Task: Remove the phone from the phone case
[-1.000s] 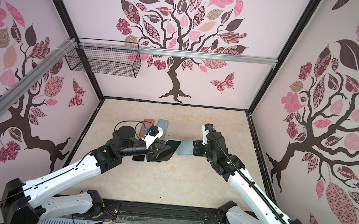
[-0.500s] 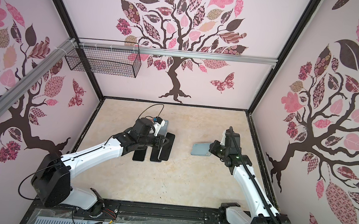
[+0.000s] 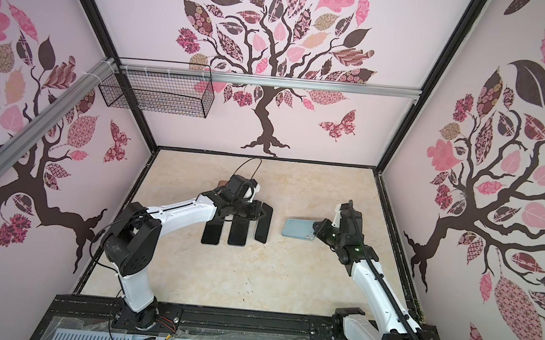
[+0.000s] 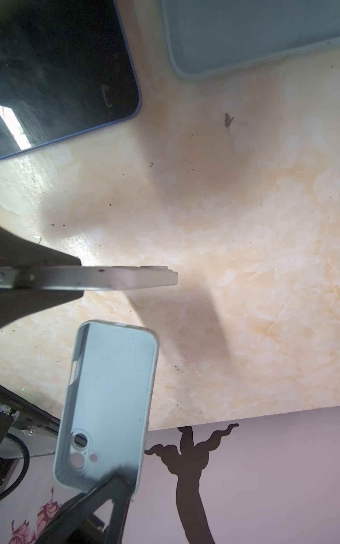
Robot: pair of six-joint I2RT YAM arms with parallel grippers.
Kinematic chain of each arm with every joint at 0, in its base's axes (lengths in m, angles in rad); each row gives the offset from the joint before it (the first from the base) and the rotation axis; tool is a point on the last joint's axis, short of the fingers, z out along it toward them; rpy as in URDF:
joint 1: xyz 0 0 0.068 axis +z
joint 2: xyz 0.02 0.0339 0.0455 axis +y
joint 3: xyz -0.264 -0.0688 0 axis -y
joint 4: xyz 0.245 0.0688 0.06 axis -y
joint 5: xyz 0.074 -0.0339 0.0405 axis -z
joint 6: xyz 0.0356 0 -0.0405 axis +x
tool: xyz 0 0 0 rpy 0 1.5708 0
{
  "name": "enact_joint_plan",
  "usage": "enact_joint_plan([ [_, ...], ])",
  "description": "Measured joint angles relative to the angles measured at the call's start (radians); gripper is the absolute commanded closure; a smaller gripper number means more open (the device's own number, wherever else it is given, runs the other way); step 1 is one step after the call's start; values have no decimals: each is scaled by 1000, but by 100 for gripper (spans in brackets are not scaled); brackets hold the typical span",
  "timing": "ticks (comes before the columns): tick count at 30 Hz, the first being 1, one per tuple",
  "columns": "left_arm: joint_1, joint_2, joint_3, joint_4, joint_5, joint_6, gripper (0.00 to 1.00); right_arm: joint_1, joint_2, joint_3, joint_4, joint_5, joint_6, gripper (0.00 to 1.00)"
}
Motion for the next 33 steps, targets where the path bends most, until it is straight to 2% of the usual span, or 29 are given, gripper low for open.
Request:
enact_joint_plan([
  [7, 2, 70, 23, 1, 14, -47, 100, 0, 69, 0, 65, -40, -1, 100],
  [31, 18, 156, 40, 38, 52, -155, 100, 0, 274, 20, 142, -96, -3, 100],
  [33, 19, 158, 40, 40, 56, -156, 95, 0, 287, 20, 152, -105, -3, 100],
])
